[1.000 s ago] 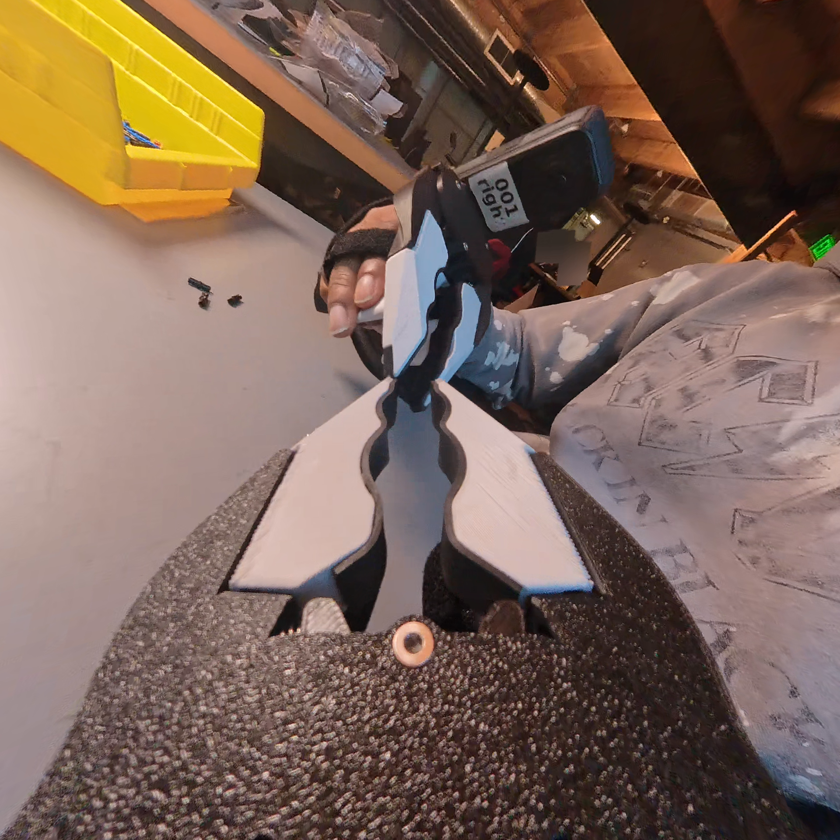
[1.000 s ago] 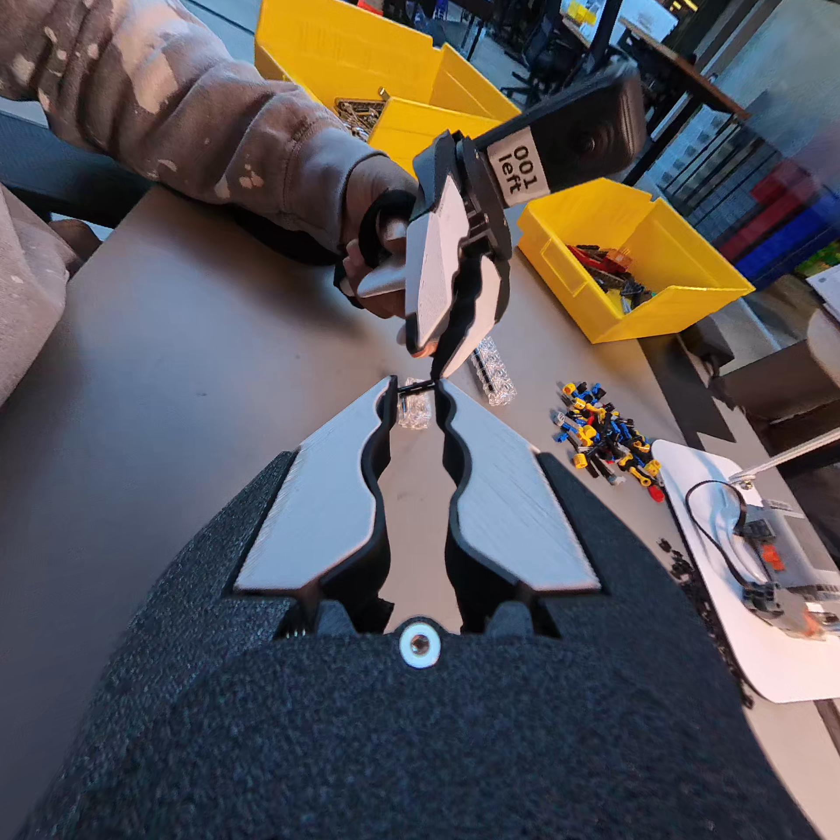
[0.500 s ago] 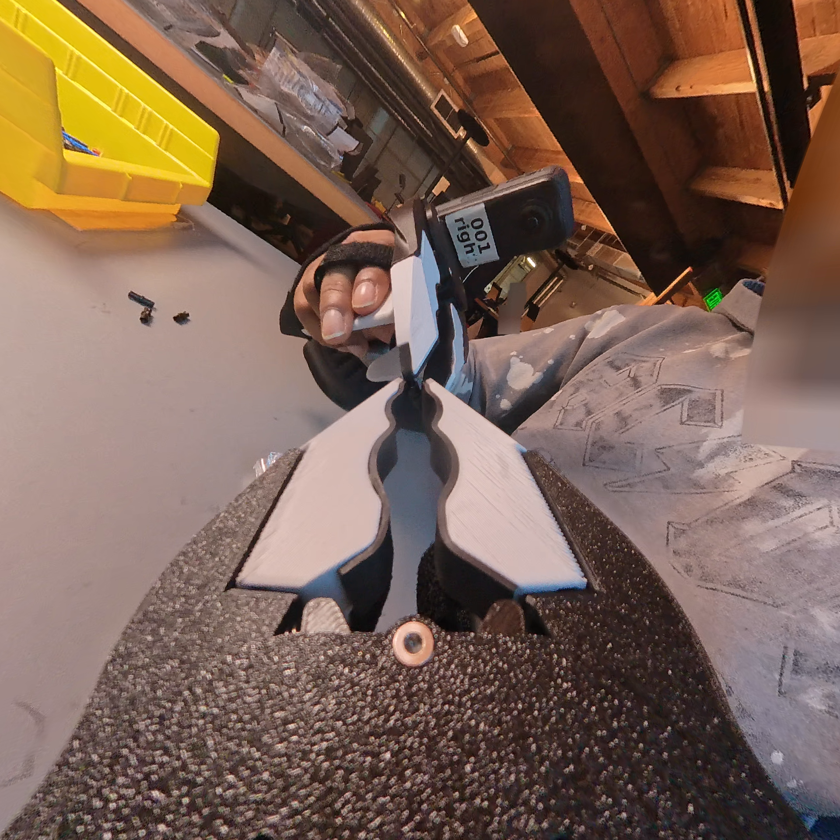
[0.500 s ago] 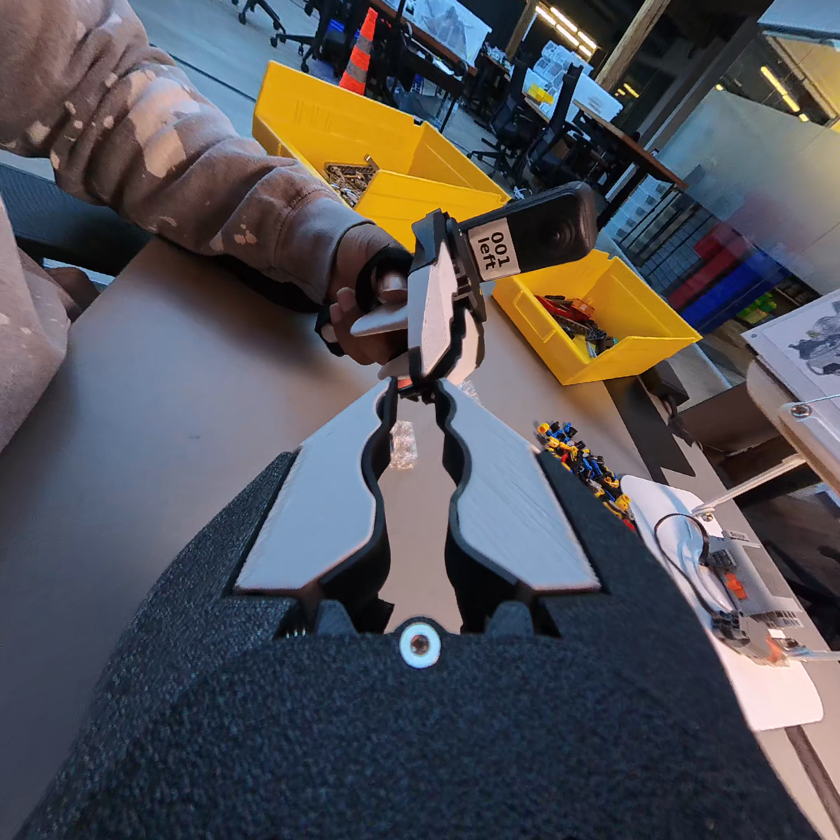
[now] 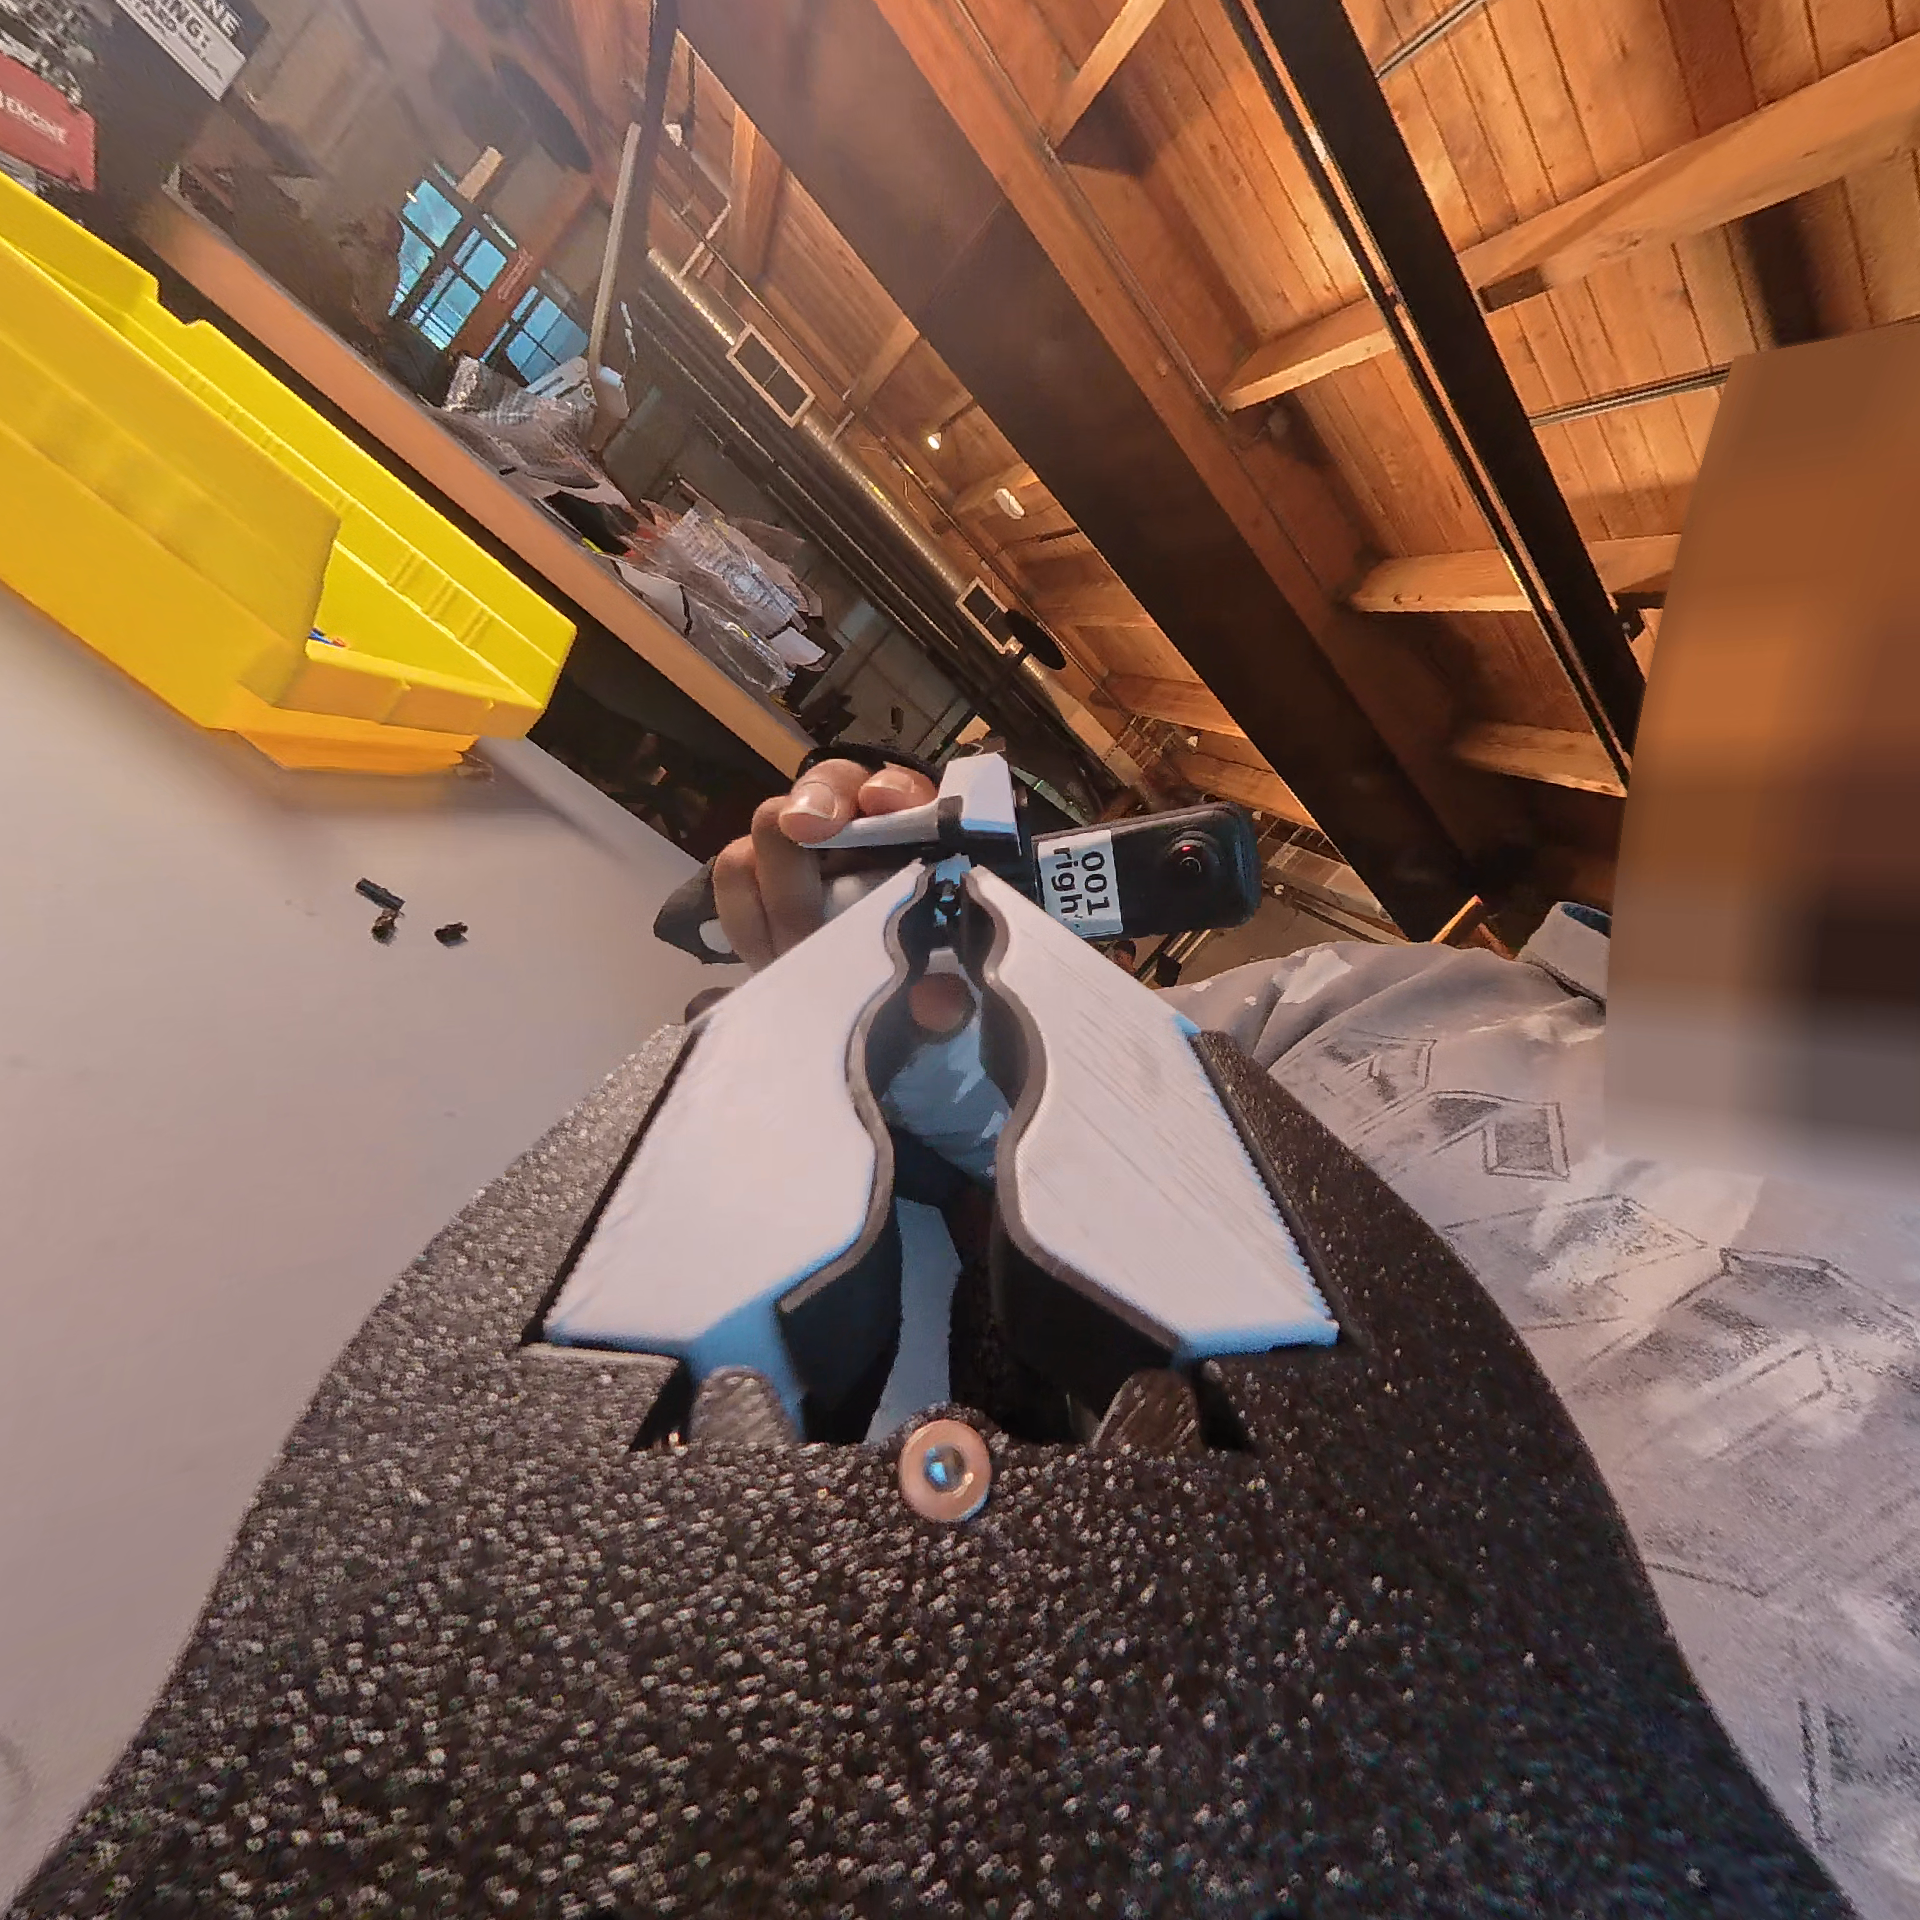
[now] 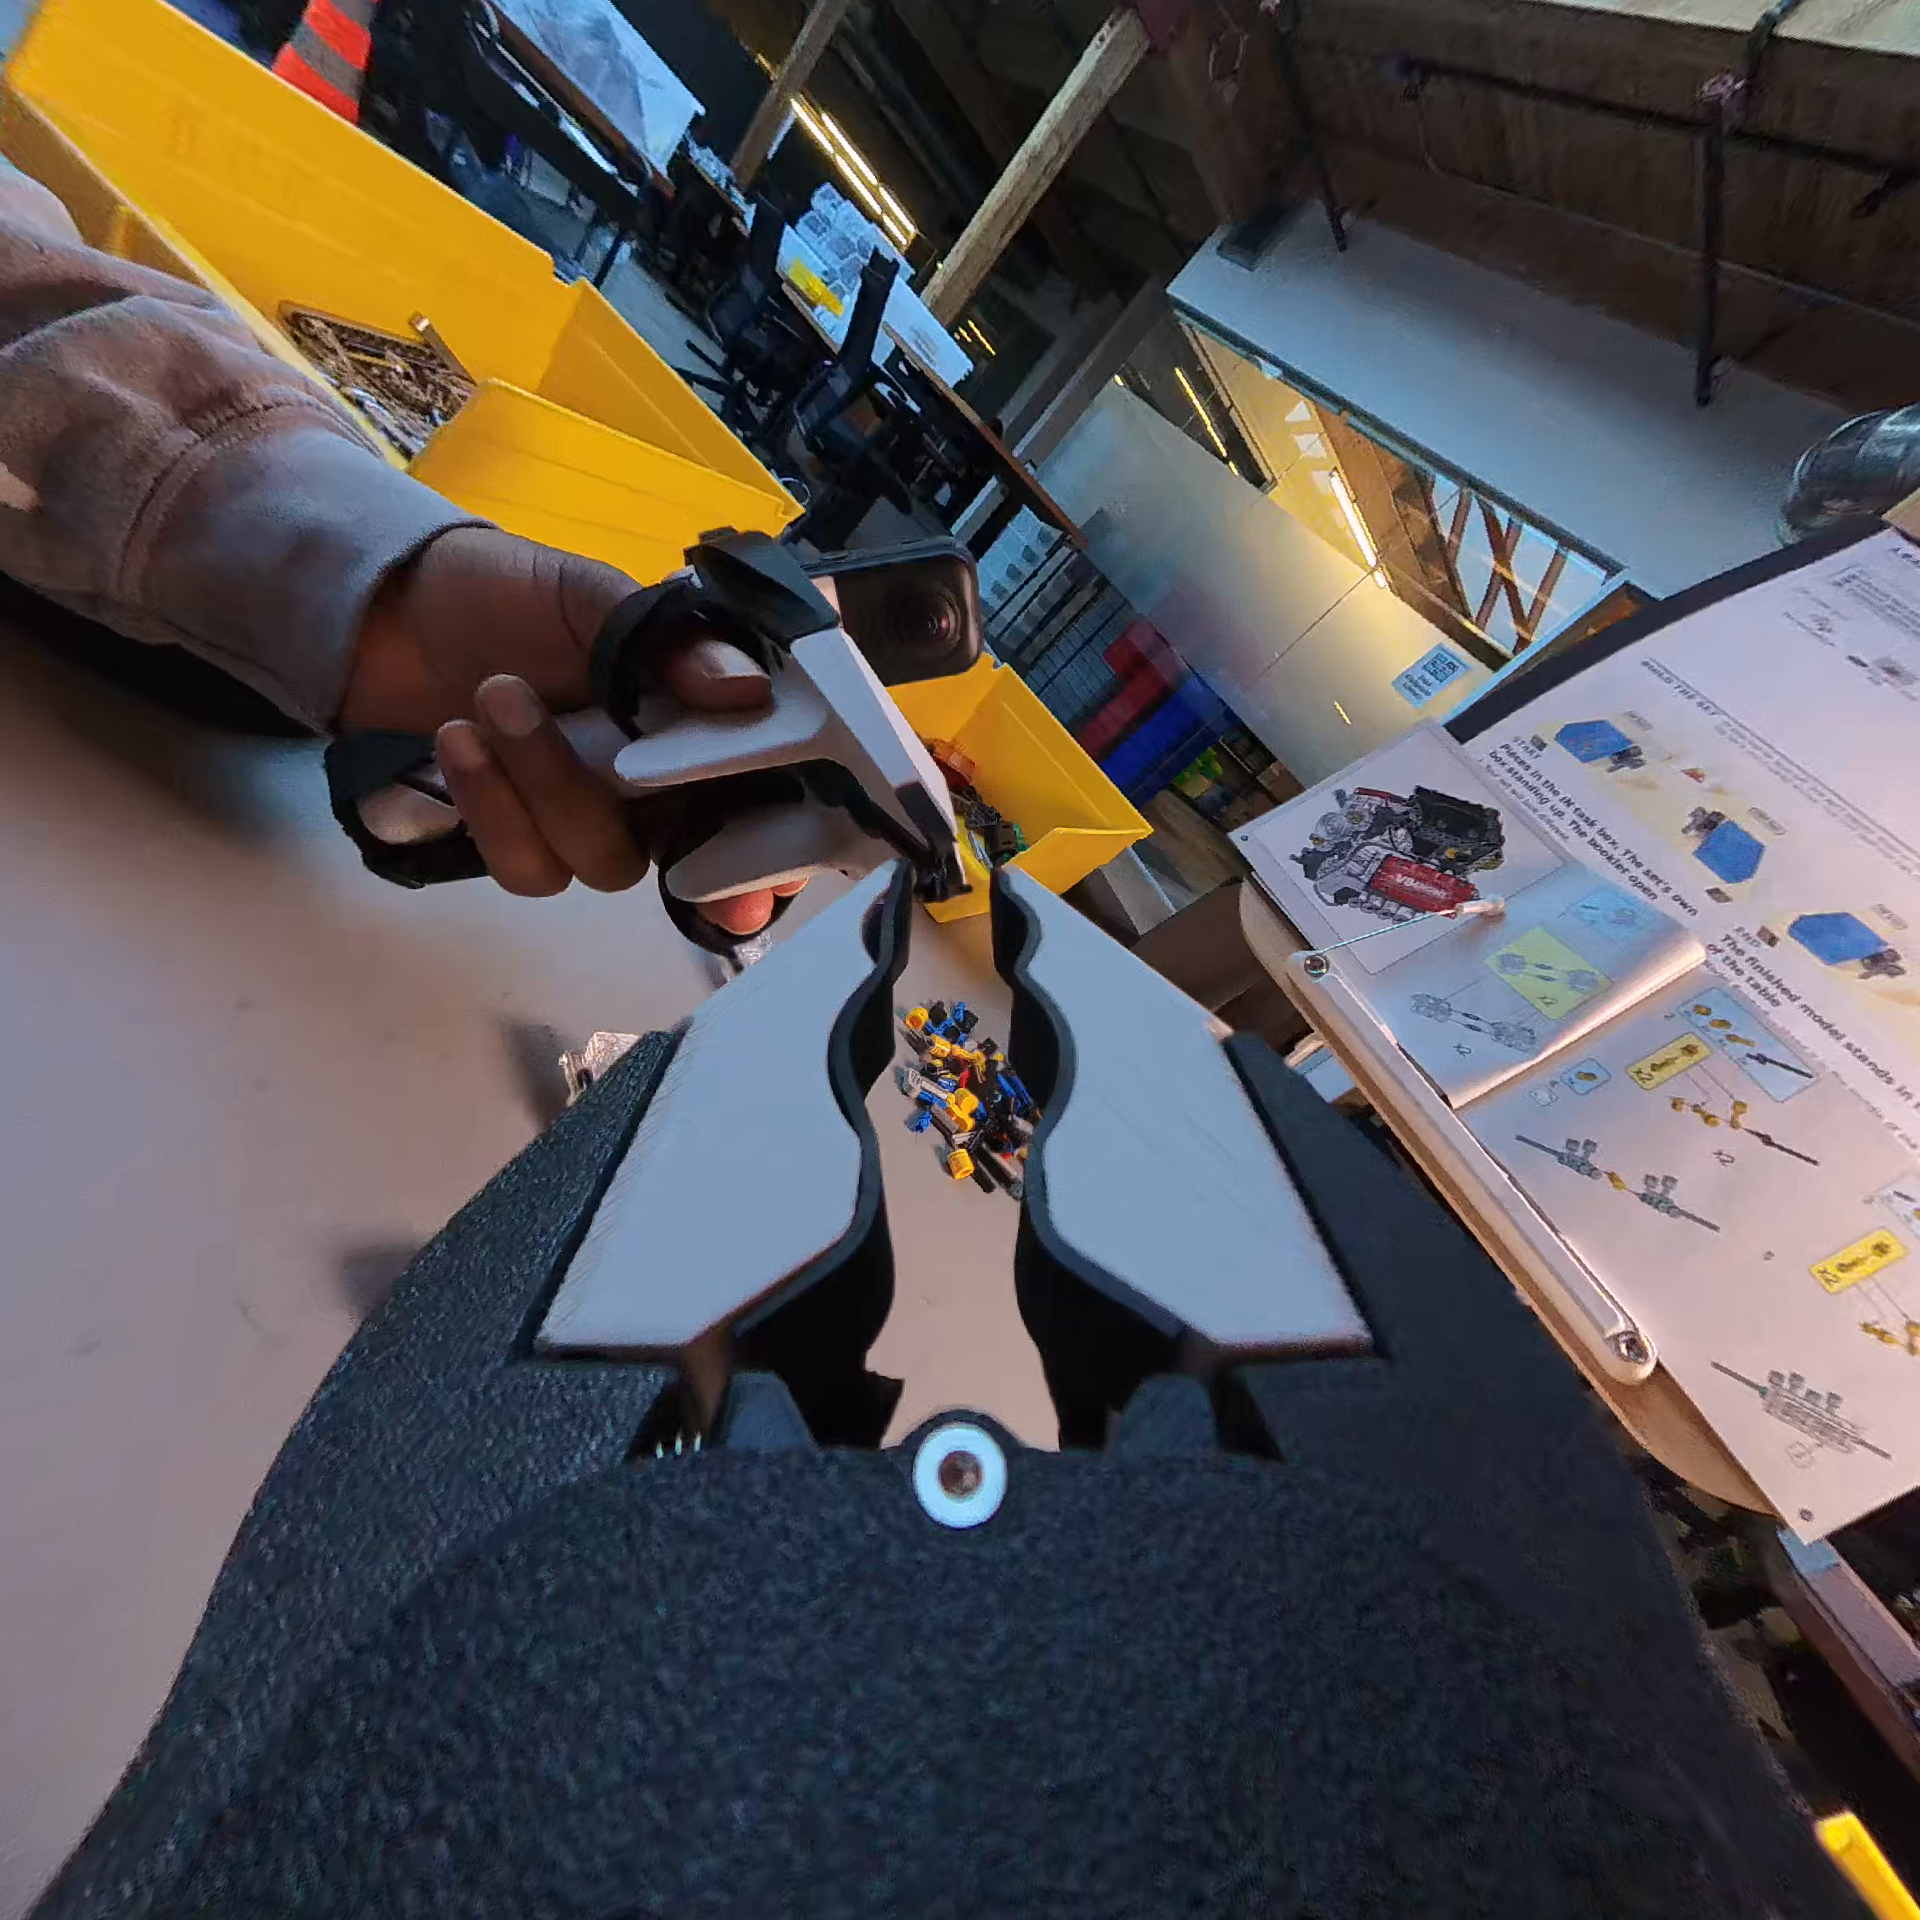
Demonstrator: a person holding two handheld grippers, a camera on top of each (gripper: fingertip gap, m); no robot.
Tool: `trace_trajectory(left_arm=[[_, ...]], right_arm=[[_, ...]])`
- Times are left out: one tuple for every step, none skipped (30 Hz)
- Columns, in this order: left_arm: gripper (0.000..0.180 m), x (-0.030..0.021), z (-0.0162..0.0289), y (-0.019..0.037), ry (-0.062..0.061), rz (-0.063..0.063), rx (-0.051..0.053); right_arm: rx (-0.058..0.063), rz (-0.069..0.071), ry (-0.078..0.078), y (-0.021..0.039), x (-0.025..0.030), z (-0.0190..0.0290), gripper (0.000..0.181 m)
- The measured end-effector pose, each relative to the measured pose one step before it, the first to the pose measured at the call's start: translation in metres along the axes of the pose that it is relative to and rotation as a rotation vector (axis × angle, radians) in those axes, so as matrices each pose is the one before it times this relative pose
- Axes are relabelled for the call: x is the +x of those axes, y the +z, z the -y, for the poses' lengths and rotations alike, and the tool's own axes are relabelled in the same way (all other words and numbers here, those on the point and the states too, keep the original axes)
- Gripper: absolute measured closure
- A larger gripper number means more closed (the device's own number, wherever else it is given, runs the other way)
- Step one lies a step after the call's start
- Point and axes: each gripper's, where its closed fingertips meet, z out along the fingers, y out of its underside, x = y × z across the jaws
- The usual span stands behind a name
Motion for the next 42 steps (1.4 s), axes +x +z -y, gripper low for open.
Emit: trace_trajectory(left_arm=[[0.179, 0.00022, -0.00131, 0.00101, -0.0072, -0.0059, -0.0016], [0.179, -0.00065, -0.00109, 0.00068, -0.0036, 0.0005, -0.0013], [0.178, -0.00023, -0.00073, 0.00052, -0.0023, -0.0013, -0.0016], [0.178, -0.00032, -0.00036, 0.00026, -0.0022, 0.0003, -0.0012], [0.179, -0.00035, -0.00068, 0.00032, -0.0004, 0.0006, -0.003], [0.179, 0.00014, -0.00062, 0.00035, -0.0037, -0.0032, -0.0015], [0.179, 0.00007, -0.00017, 0.00023, -0.0067, -0.0046, 0.0023], [0.179, -0.00006, -0.00011, 0.00002, -0.0081, -0.0039, 0.0021], [0.179, -0.00032, 0.00003, 0.00009, -0.0059, -0.0018, 0.0016], [0.179, -0.0004, -0.00006, -0.00006, -0.0034, -0.0004, 0.0006], [0.179, -0.00041, -0.00037, 0.0, -0.0045, -0.0009, -0.0019], [0.179, -0.00028, -0.00053, -0.0001, -0.0062, -0.0021, -0.0049], [0.178, -0.00022, -0.00073, -0.00006, 0.0001, 0.0017, -0.0094], [0.178, -0.00047, -0.00131, -0.0001, 0.0196, 0.0125, -0.019], [0.178, -0.00045, -0.00215, -0.00029, 0.0483, 0.0245, -0.0311], [0.178, -0.00174, -0.00324, -0.00084, 0.0705, 0.0403, -0.0434], [0.177, -0.00399, -0.00577, -0.00117, 0.084, 0.0585, -0.062], [0.175, -0.00738, -0.0099, -0.00107, 0.0933, 0.0789, -0.0855], [0.17, -0.0095, -0.01397, 0.00005, 0.0953, 0.0906, -0.1043], [0.164, -0.00825, -0.01598, 0.00194, 0.0877, 0.0816, -0.1083], [0.158, -0.00417, -0.01511, 0.00451, 0.0694, 0.0544, -0.096], [0.155, 0.00035, -0.0122, 0.00654, 0.0489, 0.0249, -0.0761], [0.153, 0.00249, -0.00969, 0.00749, 0.0341, 0.0112, -0.0627], [0.151, 0.00397, -0.00791, 0.0073, 0.0282, 0.0004, -0.0549], [0.15, 0.00359, -0.00693, 0.00668, 0.0262, -0.0002, -0.0505], [0.148, 0.00199, -0.00656, 0.00549, 0.0245, 0.0066, -0.0455], [0.147, 0.00168, -0.00576, 0.00436, 0.0199, 0.0045, -0.0383], [0.147, 0.00199, -0.00378, 0.00311, 0.0132, -0.0009, -0.0243], [0.147, 0.00133, -0.00209, 0.00232, 0.0066, 0.001, -0.0093], [0.148, 0.00112, -0.00114, 0.00149, 0.0049, 0.0, -0.0019], [0.151, 0.00038, -0.00147, 0.00093, 0.008, 0.0048, -0.0052], [0.155, -0.0012, -0.00203, 0.00084, 0.0161, 0.0155, -0.0106], [0.156, -0.00081, -0.0011, 0.00057, 0.019, 0.0124, -0.0067], [0.156, -0.00023, 0.00036, 0.00031, 0.0058, 0.0031, 0.0006], [0.157, -0.00076, 0.00034, 0.00038, -0.0026, 0.0019, 0.0022], [0.157, -0.00183, 0.00045, 0.00011, 0.0015, 0.0074, 0.0051], [0.157, -0.00211, 0.0004, -0.00048, 0.0054, 0.0086, 0.0076], [0.157, -0.00135, 0.00179, -0.00179, 0.0016, 0.0008, 0.0185], [0.157, -0.00061, 0.00488, -0.00363, -0.0087, -0.0089, 0.0397], [0.157, -0.00024, 0.00783, -0.00538, -0.0133, -0.0148, 0.0572], [0.157, -0.00033, 0.00999, -0.00676, -0.0113, -0.0144, 0.0689], [0.157, -0.00104, 0.00987, -0.00723, -0.0115, -0.0098, 0.0663]], right_arm=[[-0.0107, 0.0046, -0.0112, 0.00109, -0.00138, -0.00131, 0.168], [-0.0037, 0.0006, -0.0099, 0.00032, -0.00072, -0.00049, 0.169], [0.0011, 0.0055, -0.0082, -0.00015, -0.00153, 0.00018, 0.171], [-0.004, 0.0054, -0.0058, 0.00004, -0.00129, -0.00061, 0.173], [-0.0049, 0.0029, -0.0051, 0.00021, -0.00093, -0.00092, 0.174], [-0.0022, 0.0027, -0.0033, 0.00011, -0.0008, -0.0005, 0.175], [0.0004, -0.0011, -0.0012, -0.00009, 0.00003, 0.00012, 0.175], [-0.0019, 0.0018, -0.0018, -0.00003, 0.00008, -0.00019, 0.175], [-0.0019, 0.0003, -0.0019, 0.00006, 0.00001, -0.00032, 0.175], [-0.0013, -0.0002, 0.0009, 0.00004, -0.00004, -0.00045, 0.175], [-0.0003, 0.0031, 0.007, -0.00003, -0.00029, -0.0004, 0.175], [0.0019, 0.0091, 0.0165, -0.00017, -0.00035, -0.00024, 0.176], [0.005, 0.0162, 0.0284, -0.00035, -0.00078, -0.00024, 0.176], [0.0083, 0.0241, 0.0385, -0.00063, -0.00113, -0.00066, 0.176], [0.0141, 0.0215, 0.0471, -0.00134, -0.00013, -0.00053, 0.176], [0.0147, 0.0157, 0.0512, -0.00217, 0.00157, -0.00089, 0.176], [0.0079, 0.0195, 0.0509, -0.00243, 0.00205, -0.00235, 0.176], [-0.0083, 0.0331, 0.0501, -0.00257, 0.00075, -0.00525, 0.177], [-0.0093, 0.0189, 0.0455, -0.00291, 0.00278, -0.00642, 0.177], [-0.016, 0.0254, 0.0419, -0.00272, 0.00183, -0.00799, 0.176], [-0.0229, 0.0115, 0.0316, -0.00244, 0.00329, -0.00897, 0.176], [-0.0196, -0.0109, 0.0129, -0.00208, 0.00553, -0.00874, 0.176], [-0.0247, -0.0116, 0.0073, -0.00125, 0.00517, -0.00908, 0.176], [-0.0237, -0.0098, 0.0116, -0.00039, 0.00422, -0.00861, 0.176], [-0.016, -0.007, 0.0165, 0.00018, 0.00303, -0.0071, 0.176], [-0.0109, -0.0055, 0.0138, 0.00059, 0.00164, -0.0053, 0.176], [-0.0122, -0.0005, 0.0034, 0.00082, -0.00007, -0.00413, 0.176], [-0.0154, -0.0007, -0.0051, 0.00103, -0.00089, -0.00312, 0.176], [-0.0093, -0.0036, -0.0095, 0.00101, -0.00108, -0.0015, 0.176], [-0.0027, 0.0019, -0.0066, 0.00099, -0.00194, -0.00029, 0.176], [-0.004, 0.0067, 0.0, 0.00116, -0.00254, -0.00035, 0.176], [-0.0046, 0.0085, -0.0005, 0.001, -0.00263, -0.00073, 0.176], [-0.0041, 0.0116, -0.0029, 0.00065, -0.00318, -0.00066, 0.176], [-0.0024, 0.0155, -0.0007, 0.00048, -0.00357, -0.00017, 0.176], [0.0002, 0.0166, 0.0029, 0.00023, -0.00342, 0.0002, 0.176], [0.0034, 0.021, 0.0045, -0.00002, -0.00381, 0.0007, 0.176], [0.0034, 0.0222, 0.0057, -0.00001, -0.00378, 0.00095, 0.176], [0.0065, 0.0207, 0.0064, -0.00032, -0.00325, 0.00164, 0.176], [0.0145, 0.0192, 0.0113, -0.00052, -0.00277, 0.00289, 0.176], [0.0204, 0.0202, 0.0171, -0.00083, -0.00245, 0.00385, 0.176], [0.0233, 0.0241, 0.0202, -0.00091, -0.003, 0.0043, 0.176], [0.0241, 0.0205, 0.0199, -0.00085, -0.00248, 0.00438, 0.176]])
